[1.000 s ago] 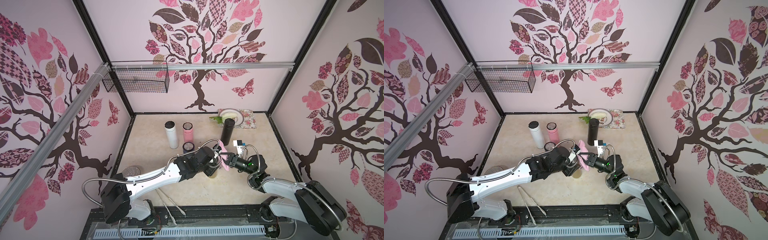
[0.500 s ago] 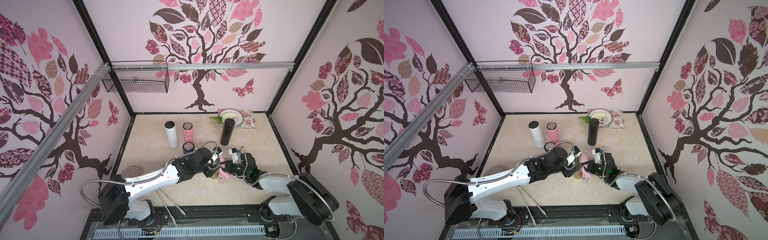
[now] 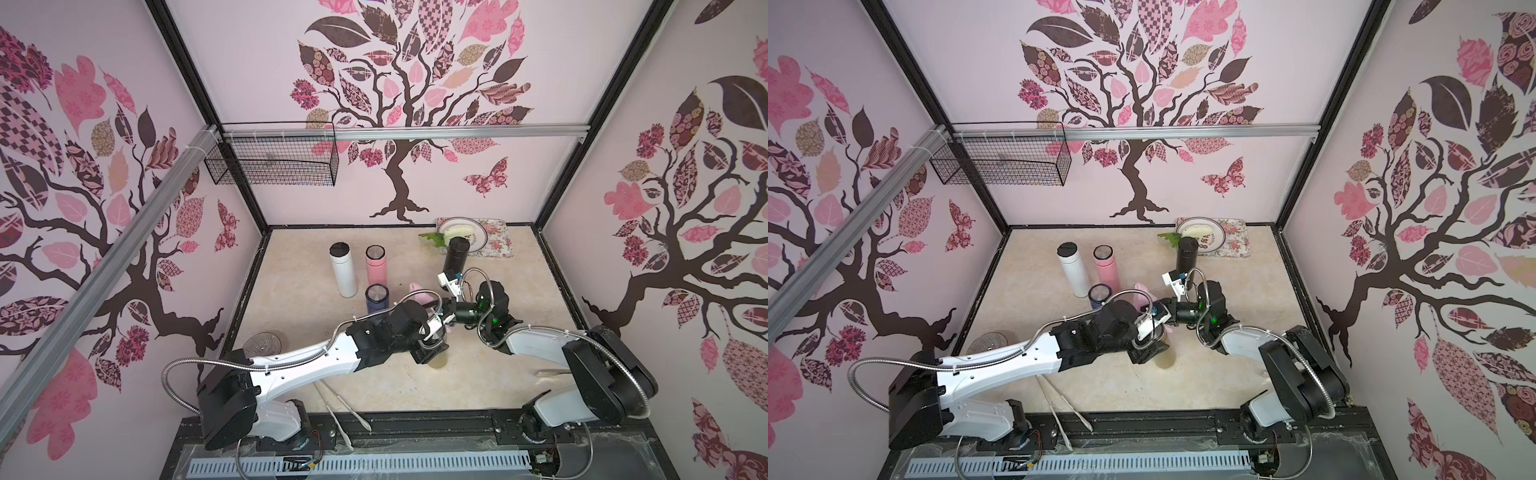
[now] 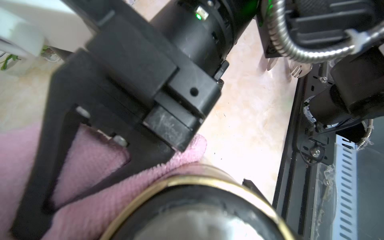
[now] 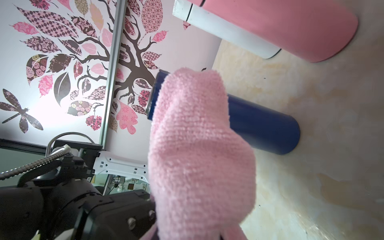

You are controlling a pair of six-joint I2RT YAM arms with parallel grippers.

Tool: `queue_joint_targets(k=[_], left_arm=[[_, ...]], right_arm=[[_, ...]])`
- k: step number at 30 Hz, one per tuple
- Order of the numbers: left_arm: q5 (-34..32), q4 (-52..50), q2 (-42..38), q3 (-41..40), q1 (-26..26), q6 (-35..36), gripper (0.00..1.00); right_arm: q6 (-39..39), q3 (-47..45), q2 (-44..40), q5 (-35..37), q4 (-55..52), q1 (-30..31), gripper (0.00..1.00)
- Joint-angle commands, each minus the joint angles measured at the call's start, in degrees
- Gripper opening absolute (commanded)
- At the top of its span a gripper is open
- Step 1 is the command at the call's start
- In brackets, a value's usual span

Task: Wipe the surface of the thermos
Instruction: Wipe the dirt from the surface of the thermos.

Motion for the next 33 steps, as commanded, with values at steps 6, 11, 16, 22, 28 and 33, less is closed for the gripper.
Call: queue_joint_targets(k=[6,11,16,22,28,33], left_arm=[[-3.55,5.08,-1.39,-1.24,0.70,2.41,0.00],[-4.78,5.14,-0.84,-1.48,0.63,2.70,0.00],[-5.44,5.07,0.38,-0.94,0.64,2.83,0.00],[-5.16,5.42,2.06,-0.48,0.64,2.95,0.00],[-5.08,6.31,2.54,-1.10,0.64,2.99,0.00],[-5.81,6.10,3.19,-0.96,0.65,3.27,0.00]], right_arm=[[-19.33,-5.96,-1.02,5.18,-30.14,1.25,0.00],[-22.48,-6.57,0.07,12.04,-35.36,1.08,0.00],[-18.34,-3.33,-8.66,7.15,-32.78,1.14,0.00],[-7.31,-0.16,-18.00,-4.19,-17.31,1.08,0.00],[-9.26,-2.60,-14.42,-12.20,-18.70,1.11,0.00],[-25.05,-0.90,-10.05,-0.81,-43.27,1.16,0.00]])
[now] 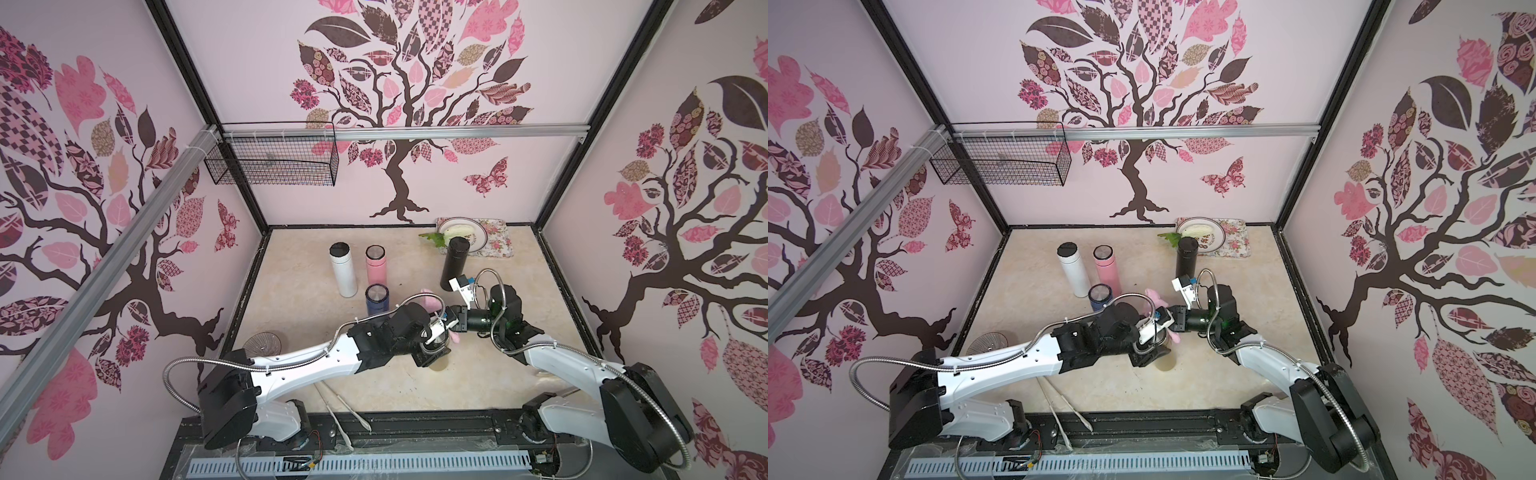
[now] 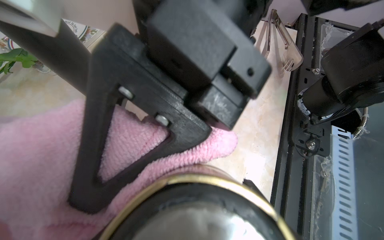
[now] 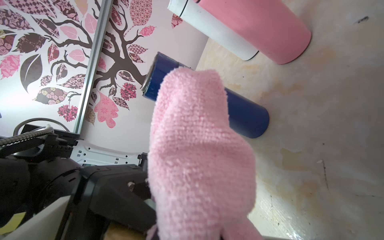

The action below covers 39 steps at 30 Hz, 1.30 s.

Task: Wipe the surface of the thermos
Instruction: Wipe the dirt from the surface of the thermos.

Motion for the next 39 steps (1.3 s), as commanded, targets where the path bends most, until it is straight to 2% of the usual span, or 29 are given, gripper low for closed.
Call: queue_joint_targets(k=[1,4,10,12,16,20,23,27,31,33,39], left_arm=[[-5.68,5.60,2.65,-0.95,1.47,1.19,0.00],[-6.62,6.02,2.66,-1.25,1.50,1.17,0.00],[-14.03,6.14,3.25,-0.69,1.71,-0.75,0.00],[-15.55,6.12,3.73,-0.16,2.23,-2.15,0.00],[-17.81,3.58,6.23,2.52,5.23,-7.60,0.00],[-16.58,3.73,7.65,3.26,6.29,-11.75,0.00],[-14.15,4.62,8.60,3.73,6.42,-14.50,0.00],[-11.03,5.14,9.36,4.15,6.39,-17.91,0.00],[-8.64,5.28,9.32,4.00,6.14,-20.02,0.00],[-7.73,5.23,9.47,3.80,5.83,-20.08,0.00],[-7.55,3.46,9.73,4.85,3.90,-18.33,0.00]], right_arm=[[-12.04,0.68,4.56,-1.02,-24.00,2.79,0.00],[-12.12,-0.80,7.31,8.53,-26.33,2.76,0.00],[-9.77,-4.93,8.52,20.51,-25.84,2.73,0.00],[-8.36,-6.68,7.07,19.44,-22.86,2.73,0.00],[-1.58,-11.92,-2.58,13.16,-11.41,2.75,0.00],[-0.92,-13.06,-10.22,10.37,-9.20,4.34,0.00],[-0.76,-13.19,-12.69,11.43,-5.97,8.71,0.00],[0.07,-12.49,-12.00,17.77,0.17,13.06,0.00],[2.33,-17.05,-12.61,25.47,16.92,13.07,0.00],[1.13,-17.68,-12.68,29.29,21.96,13.09,0.00],[-1.00,-14.98,-3.84,39.83,18.80,13.08,0.00]])
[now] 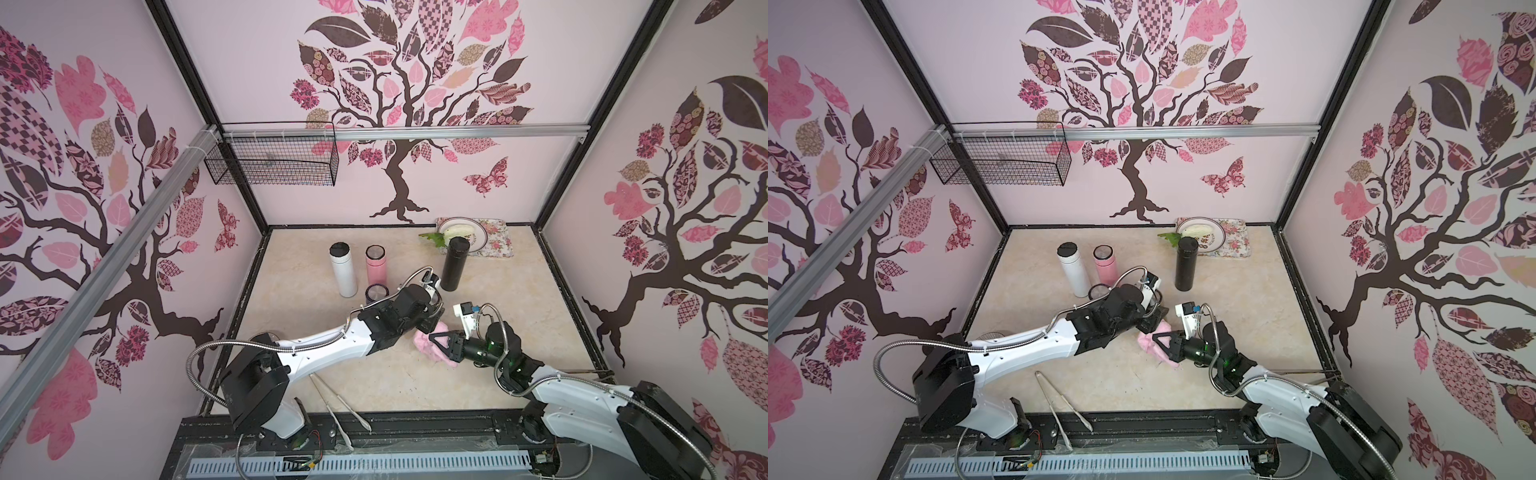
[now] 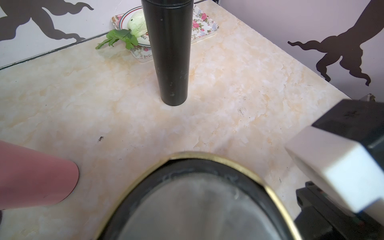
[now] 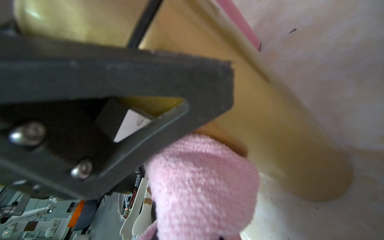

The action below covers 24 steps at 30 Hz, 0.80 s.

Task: Wipe the surface of the thermos
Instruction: Wipe the dirt from the surface of the thermos.

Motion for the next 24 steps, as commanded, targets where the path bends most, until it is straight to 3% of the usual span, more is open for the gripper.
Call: queue_joint_targets(k=[1,6,9,18,21,24], left_arm=[[5.08,-4.53,1.47,0.98,-2.31,-1.32,0.00],[5.01,-5.13,0.53,0.62,-2.80,-0.66,0.00],[4.06,-7.05,0.49,1.36,-3.55,1.23,0.00],[5.10,-10.59,-2.29,-0.28,-4.13,7.53,0.00],[6.16,-11.04,-2.74,-1.37,-4.22,10.47,0.00],[6.61,-11.10,-2.38,-1.72,-4.38,12.38,0.00]], right_arm=[[-0.49,2.00,6.56,11.10,3.61,-0.51,0.00],[5.64,-1.49,16.10,14.03,8.88,-0.49,0.00],[9.66,-4.03,15.25,17.26,9.92,-0.52,0.00],[8.69,1.52,-14.22,31.95,-22.41,-0.64,0.00],[5.65,6.53,-22.09,31.63,-29.41,-1.38,0.00],[1.71,12.05,-23.69,24.43,-30.60,-1.59,0.00]])
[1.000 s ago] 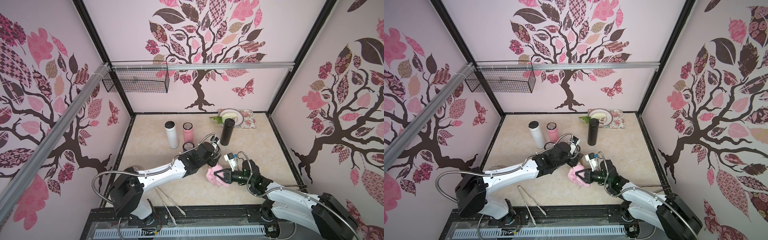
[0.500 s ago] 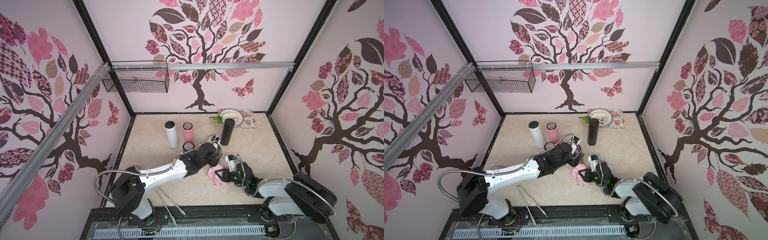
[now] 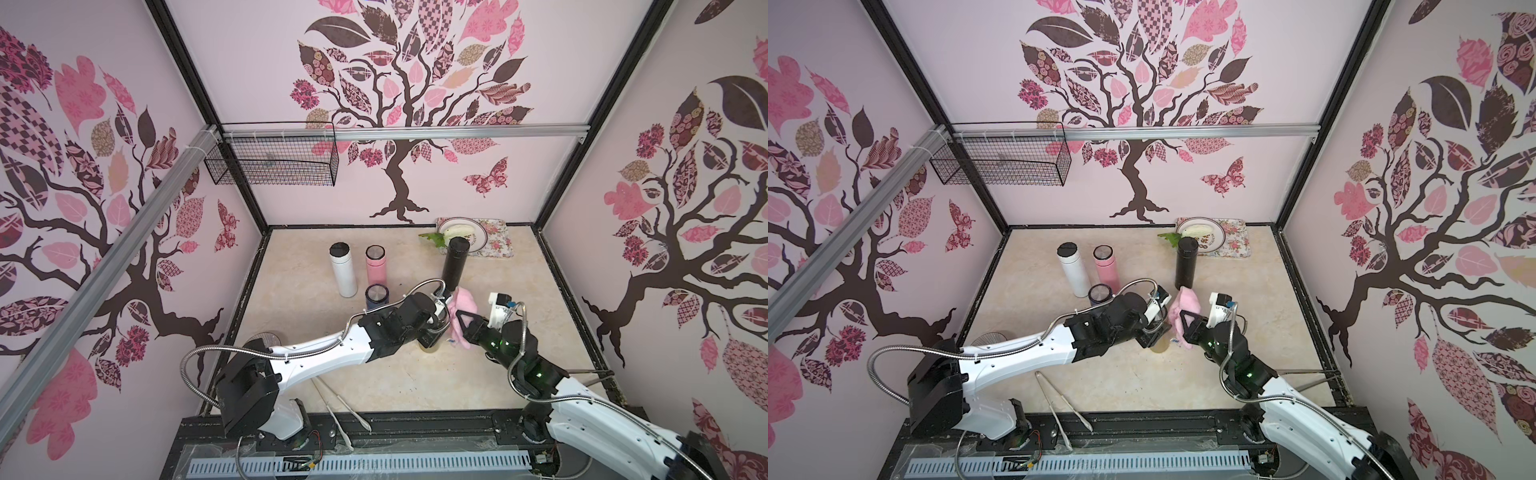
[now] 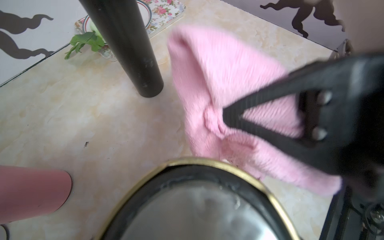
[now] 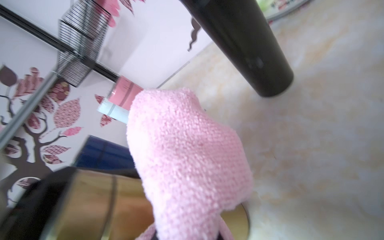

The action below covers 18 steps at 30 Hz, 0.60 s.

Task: Wipe the surface of the thermos
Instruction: Wipe the dirt from the surface of the thermos.

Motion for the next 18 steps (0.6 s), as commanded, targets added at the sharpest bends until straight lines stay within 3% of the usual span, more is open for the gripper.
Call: queue_joint_targets(k=[1,5,9,14,18], left_arm=[[3.07,-4.24,-0.19,-2.41,-0.50,2.89,0.00],[2.59,-1.87,-0.11,-3.07,-0.53,3.06,0.00],[1.96,0.03,-0.06,-3.08,-0.47,3.03,0.00],[2.00,4.82,-2.41,-5.04,-0.50,2.58,0.00],[2.76,5.39,-2.91,-4.77,-0.50,3.18,0.00]], right_arm=[[-4.96,6.91,-0.84,-5.90,-5.06,-0.34,0.00],[-5.36,13.31,2.64,-19.67,-2.86,-0.35,0.00],[-0.54,14.67,7.86,-30.89,1.96,-0.40,0.00],[6.04,10.76,10.46,-33.45,6.97,-0.41,0.00],[2.34,13.53,12.59,-32.12,-4.62,-0.40,0.00]])
